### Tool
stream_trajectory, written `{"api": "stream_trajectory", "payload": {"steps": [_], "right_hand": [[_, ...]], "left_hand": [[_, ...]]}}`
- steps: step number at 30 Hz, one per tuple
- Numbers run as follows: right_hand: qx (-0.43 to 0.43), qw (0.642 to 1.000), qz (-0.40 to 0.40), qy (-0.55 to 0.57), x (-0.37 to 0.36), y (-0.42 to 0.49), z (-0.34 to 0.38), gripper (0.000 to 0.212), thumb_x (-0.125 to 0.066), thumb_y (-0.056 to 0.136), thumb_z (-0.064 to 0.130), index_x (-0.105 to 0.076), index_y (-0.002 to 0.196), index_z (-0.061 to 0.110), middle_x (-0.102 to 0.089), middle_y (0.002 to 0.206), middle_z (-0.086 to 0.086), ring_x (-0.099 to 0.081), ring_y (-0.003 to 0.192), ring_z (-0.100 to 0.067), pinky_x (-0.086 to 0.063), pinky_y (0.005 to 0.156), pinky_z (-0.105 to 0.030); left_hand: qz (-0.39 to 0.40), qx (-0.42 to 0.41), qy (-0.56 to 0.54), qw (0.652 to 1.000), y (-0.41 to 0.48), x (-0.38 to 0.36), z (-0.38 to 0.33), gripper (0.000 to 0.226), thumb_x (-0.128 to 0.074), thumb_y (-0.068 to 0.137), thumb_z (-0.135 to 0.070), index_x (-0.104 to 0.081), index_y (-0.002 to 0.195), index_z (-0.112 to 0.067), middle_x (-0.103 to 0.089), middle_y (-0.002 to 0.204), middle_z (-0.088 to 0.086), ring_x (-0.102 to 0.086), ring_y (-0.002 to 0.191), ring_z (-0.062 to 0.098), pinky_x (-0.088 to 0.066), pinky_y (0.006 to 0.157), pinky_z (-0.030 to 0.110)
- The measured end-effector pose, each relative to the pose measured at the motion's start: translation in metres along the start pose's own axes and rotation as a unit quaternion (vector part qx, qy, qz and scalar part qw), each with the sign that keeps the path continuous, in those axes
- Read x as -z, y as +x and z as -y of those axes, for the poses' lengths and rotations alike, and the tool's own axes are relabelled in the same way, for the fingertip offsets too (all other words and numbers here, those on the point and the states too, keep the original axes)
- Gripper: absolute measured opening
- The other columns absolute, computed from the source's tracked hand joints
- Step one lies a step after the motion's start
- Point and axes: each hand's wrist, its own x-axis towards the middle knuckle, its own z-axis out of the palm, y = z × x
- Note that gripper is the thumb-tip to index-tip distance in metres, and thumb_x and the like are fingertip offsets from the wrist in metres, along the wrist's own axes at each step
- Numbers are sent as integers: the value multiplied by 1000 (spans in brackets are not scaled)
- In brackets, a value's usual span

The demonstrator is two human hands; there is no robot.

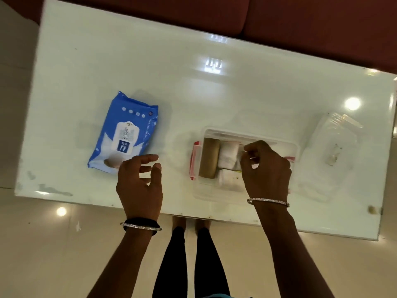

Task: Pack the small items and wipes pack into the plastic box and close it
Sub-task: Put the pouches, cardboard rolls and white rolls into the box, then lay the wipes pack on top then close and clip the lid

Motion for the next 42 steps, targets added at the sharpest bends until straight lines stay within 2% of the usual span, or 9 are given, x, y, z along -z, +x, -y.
{"api": "stream_trajectory", "payload": {"steps": [6,9,12,15,19,25,33,38,42], "right_hand": [[166,978,66,113,-41,9,81,6,-63,87,15,-68,87,13,-72,76,2,-67,68,-16,-56,64,-38],[189,968,90,138,-70,19,116,8,-60,88,15,-67,89,11,-71,80,-1,-67,72,-18,-56,68,-40],[200,965,129,106,-102,30,140,17,-59,89,14,-65,104,10,-69,99,-5,-64,91,-23,-54,80,-40],[186,959,213,35,-127,44,155,47,-61,91,25,-49,135,11,-53,134,-10,-51,121,-29,-45,99,-36],[173,941,289,-23,-151,60,168,67,-55,94,38,-28,150,13,-42,148,-12,-40,133,-33,-40,107,-43],[145,947,283,-48,-167,62,168,57,-65,88,38,-48,134,9,-56,128,-14,-53,118,-32,-42,101,-36],[-20,951,280,127,-143,63,157,38,-70,82,46,-71,86,9,-66,77,-5,-58,60,-12,-38,50,-17],[-24,946,227,229,-92,35,144,33,-65,86,47,-67,83,14,-68,77,0,-64,69,-12,-46,58,-16],[-58,929,195,309,-44,12,116,29,-64,89,42,-64,81,14,-70,79,-6,-68,77,-19,-52,67,-31]], "left_hand": [[-101,49,8,994,20,31,33,27,-71,79,-5,-64,104,-11,-57,104,3,-57,89,14,-48,66,20],[-142,158,-27,977,30,36,52,40,-73,75,-5,-58,111,-12,-52,109,2,-57,89,15,-49,73,20],[-134,339,-181,913,41,35,69,48,-78,72,-8,-51,112,-12,-54,113,6,-59,94,22,-53,88,43],[-57,422,-333,841,50,29,79,31,-80,72,-18,-60,95,-15,-67,105,8,-64,102,26,-53,74,35],[-4,431,-367,824,55,24,80,28,-81,71,-33,-68,95,-25,-72,105,3,-66,101,20,-51,69,30],[10,425,-409,807,68,24,76,28,-77,76,-14,-62,94,-28,-70,105,0,-66,95,17,-57,79,35],[50,425,-463,776,67,40,86,38,-74,78,-18,-62,114,-20,-69,115,6,-65,107,24,-54,75,32],[115,360,-561,736,54,44,77,32,-64,83,-11,-61,112,-25,-69,118,5,-67,107,24,-59,81,36],[171,322,-541,758,43,45,56,46,-66,77,-13,-57,121,-24,-68,121,4,-67,107,23,-60,76,34]]}}
